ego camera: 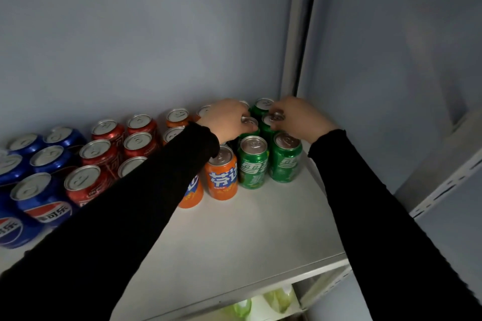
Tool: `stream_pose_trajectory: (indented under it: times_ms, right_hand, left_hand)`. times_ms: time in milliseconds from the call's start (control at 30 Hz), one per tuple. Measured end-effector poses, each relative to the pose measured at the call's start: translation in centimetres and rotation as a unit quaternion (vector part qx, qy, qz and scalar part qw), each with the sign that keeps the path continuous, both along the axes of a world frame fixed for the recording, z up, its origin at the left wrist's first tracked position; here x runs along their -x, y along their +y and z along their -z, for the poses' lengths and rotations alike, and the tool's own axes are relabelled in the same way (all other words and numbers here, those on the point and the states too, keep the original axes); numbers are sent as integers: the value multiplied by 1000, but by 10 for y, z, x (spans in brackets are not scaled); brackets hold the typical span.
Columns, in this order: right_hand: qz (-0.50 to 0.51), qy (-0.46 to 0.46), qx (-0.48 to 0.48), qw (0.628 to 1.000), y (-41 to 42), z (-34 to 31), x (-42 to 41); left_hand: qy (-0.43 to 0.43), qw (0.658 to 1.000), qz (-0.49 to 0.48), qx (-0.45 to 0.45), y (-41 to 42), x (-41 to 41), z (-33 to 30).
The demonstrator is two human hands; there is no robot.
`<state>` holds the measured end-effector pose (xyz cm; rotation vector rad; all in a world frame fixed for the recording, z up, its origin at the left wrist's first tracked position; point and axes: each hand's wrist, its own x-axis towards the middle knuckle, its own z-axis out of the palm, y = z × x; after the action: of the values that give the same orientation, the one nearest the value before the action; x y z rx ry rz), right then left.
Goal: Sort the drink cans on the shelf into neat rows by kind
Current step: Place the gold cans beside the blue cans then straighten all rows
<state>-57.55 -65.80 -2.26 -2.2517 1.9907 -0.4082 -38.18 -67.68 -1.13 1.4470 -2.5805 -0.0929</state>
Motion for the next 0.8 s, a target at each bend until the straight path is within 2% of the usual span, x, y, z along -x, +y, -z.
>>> stream_pose_trajectory:
  times_ms: [100, 200, 267, 567, 800]
  right_hand:
    - [5, -27, 3, 1000, 10, -1, 0]
    - [23, -118, 52, 991, 29, -3, 1]
    - [38, -141, 67, 987, 44, -4, 3]
    - [-1, -88, -43, 995, 74, 2, 11]
    - [17, -46, -17, 999, 75, 2, 12]
  left_hand:
    - [7, 1000, -2, 5, 6, 0, 1]
    - [41, 999, 9, 25, 16, -4, 0]
    - [66, 997, 23, 39, 26, -7, -1]
    - [44, 997, 55, -22, 58, -5, 4]
    - [27, 999, 28, 28, 60, 0, 9]
